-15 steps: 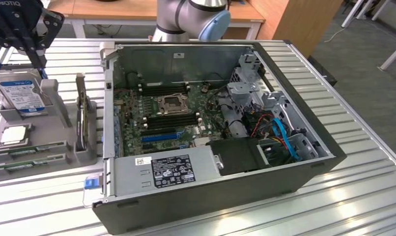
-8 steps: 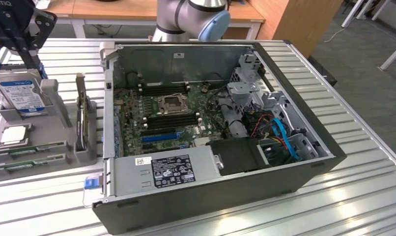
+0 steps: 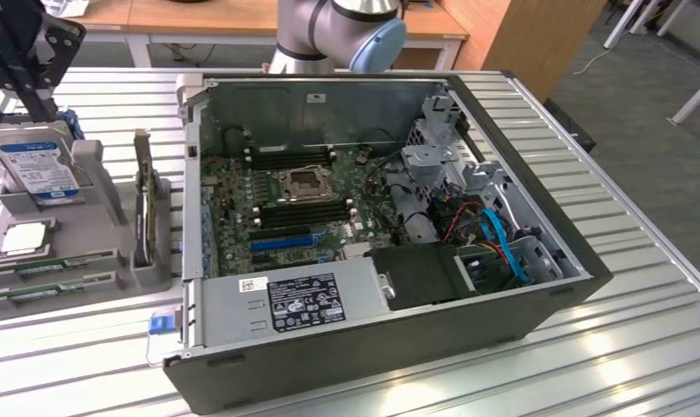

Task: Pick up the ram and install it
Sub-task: 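Reach for the ram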

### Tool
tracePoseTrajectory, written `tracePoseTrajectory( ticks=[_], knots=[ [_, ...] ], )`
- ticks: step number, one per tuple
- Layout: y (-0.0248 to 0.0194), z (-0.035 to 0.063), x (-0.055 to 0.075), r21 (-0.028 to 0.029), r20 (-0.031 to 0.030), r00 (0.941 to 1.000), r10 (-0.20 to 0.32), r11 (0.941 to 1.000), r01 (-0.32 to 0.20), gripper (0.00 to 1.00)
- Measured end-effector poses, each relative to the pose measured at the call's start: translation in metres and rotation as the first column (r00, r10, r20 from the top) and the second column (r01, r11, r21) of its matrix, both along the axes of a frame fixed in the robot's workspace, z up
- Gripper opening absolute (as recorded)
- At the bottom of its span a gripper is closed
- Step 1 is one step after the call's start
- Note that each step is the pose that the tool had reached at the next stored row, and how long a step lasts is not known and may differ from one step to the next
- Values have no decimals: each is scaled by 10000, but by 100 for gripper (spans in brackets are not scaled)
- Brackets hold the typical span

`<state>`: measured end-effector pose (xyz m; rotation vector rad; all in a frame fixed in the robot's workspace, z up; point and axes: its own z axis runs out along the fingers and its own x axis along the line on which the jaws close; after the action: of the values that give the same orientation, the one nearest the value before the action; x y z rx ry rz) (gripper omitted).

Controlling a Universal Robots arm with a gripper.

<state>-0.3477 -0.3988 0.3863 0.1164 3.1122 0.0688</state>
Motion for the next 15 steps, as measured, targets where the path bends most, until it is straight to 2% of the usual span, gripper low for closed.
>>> tracePoseTrajectory(
  ticks=[10,15],
  knots=[
    [0,-5,-128,1,0,10000,-1,10000,1,10],
    [0,-4,-140,0,-1,10000,0,10000,0,10]
  ],
)
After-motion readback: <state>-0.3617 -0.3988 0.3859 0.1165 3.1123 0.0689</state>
